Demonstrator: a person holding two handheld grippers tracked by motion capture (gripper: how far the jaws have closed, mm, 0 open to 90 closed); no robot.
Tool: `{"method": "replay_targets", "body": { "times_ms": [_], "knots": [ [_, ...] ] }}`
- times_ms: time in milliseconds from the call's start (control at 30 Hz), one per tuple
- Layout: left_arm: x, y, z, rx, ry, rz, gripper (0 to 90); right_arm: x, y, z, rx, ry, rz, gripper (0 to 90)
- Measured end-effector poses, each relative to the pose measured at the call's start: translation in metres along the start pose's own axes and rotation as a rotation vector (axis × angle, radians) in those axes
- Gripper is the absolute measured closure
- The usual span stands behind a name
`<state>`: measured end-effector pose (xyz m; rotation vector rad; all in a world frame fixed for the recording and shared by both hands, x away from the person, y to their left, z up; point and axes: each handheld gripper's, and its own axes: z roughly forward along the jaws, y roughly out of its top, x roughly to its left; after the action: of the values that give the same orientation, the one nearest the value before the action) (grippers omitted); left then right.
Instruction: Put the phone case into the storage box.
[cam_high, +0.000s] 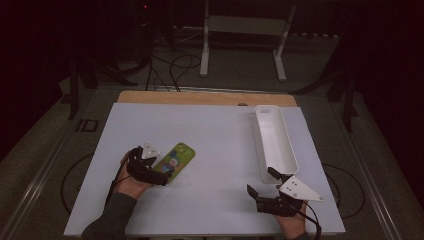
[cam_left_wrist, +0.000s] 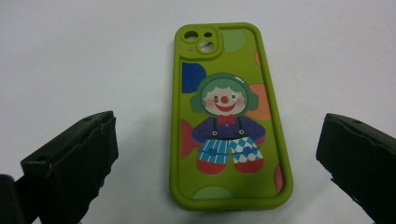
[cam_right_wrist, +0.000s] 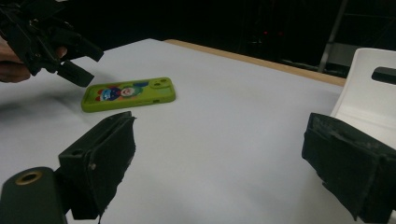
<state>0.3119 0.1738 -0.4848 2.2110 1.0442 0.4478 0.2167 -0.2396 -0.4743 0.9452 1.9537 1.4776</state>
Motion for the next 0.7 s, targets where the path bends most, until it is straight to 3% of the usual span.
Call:
{"method": "replay_targets", "body": {
  "times_ms": [700],
  "knots": [
    [-0.001, 0.000, 0.013, 0.024, -0.020, -0.006, 0.0, 0.000, 0.000, 0.000, 0.000, -0.004, 0.002, 9.1]
  ]
}}
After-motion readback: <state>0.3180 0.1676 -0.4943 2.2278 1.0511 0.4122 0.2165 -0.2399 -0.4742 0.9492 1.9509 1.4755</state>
